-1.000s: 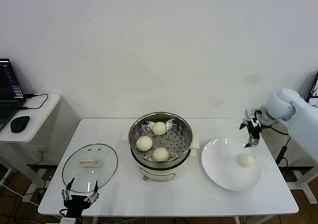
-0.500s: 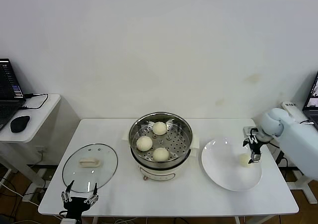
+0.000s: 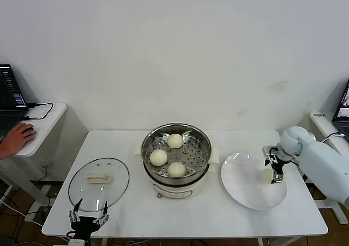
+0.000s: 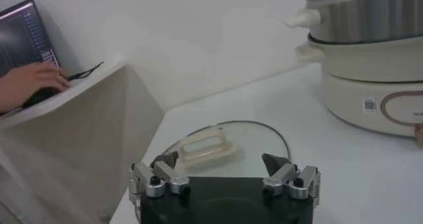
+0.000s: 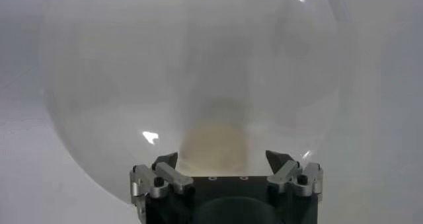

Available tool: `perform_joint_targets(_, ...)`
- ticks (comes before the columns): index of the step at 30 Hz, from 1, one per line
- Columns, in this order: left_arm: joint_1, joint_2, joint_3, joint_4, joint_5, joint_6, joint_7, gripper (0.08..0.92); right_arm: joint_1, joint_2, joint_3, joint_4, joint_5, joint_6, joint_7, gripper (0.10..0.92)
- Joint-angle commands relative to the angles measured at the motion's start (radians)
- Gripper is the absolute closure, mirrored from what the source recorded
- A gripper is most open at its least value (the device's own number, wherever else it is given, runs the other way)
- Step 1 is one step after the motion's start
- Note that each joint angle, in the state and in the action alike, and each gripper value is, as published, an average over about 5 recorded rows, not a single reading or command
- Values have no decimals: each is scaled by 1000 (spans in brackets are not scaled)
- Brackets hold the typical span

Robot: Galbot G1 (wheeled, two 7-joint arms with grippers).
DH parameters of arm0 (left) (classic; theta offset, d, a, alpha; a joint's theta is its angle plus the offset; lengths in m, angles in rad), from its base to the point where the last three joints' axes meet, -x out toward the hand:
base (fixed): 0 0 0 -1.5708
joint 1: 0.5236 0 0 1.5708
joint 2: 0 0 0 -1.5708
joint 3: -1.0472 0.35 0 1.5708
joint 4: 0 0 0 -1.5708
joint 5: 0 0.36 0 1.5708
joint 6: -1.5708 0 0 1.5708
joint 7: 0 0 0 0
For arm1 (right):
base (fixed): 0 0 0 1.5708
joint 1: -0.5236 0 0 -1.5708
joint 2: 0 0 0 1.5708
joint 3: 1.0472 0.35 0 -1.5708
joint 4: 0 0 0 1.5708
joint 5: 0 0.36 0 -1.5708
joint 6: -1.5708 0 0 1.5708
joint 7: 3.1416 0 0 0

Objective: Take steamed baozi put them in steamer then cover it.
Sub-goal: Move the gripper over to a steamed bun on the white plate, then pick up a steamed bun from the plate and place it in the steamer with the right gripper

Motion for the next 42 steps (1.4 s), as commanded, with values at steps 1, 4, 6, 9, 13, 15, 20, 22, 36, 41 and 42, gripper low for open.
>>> perform_joint_targets(1,1,-1,0,6,0,-1,-1,177,-12,29,5,-44,-26,15,34,202)
perform_joint_targets(4,3,-1,-1,8,0,-2,-1,177,-12,27,5,-44,-30,16,36,203)
perform_joint_targets(6,3,-1,-2,8,0,-2,-1,177,-13,23,5,-41,-29,15,33,203)
perform_joint_targets(9,2,0,-3,9,0,-2,-1,177,-15,16,7,-35,-26,14,30,203)
perform_joint_targets(13,0,-2,1,9,0,-1,-1,177,-20,8,11,-27,-21,12,26,203)
perform_joint_targets(15,0,-3,3,10,1,-1,-1,177,-22,2,11,-20,-17,10,23,210)
perform_joint_targets(20,-1,-4,6,12,3,-2,-2,177,-26,-12,17,-11,12,-3,28,312)
perform_joint_targets(22,-1,-5,7,12,4,-2,-2,177,-23,-21,22,-2,25,-8,28,345)
perform_joint_targets(36,-8,-3,12,-1,7,-2,-3,177,286,-192,-168,263,338,-131,-63,372)
perform_joint_targets(41,-13,-2,13,-8,20,-5,-9,177,476,-173,-302,328,470,-188,-88,372)
perform_joint_targets(42,-13,-2,13,-11,25,-5,-10,177,507,-161,-326,333,493,-196,-91,372)
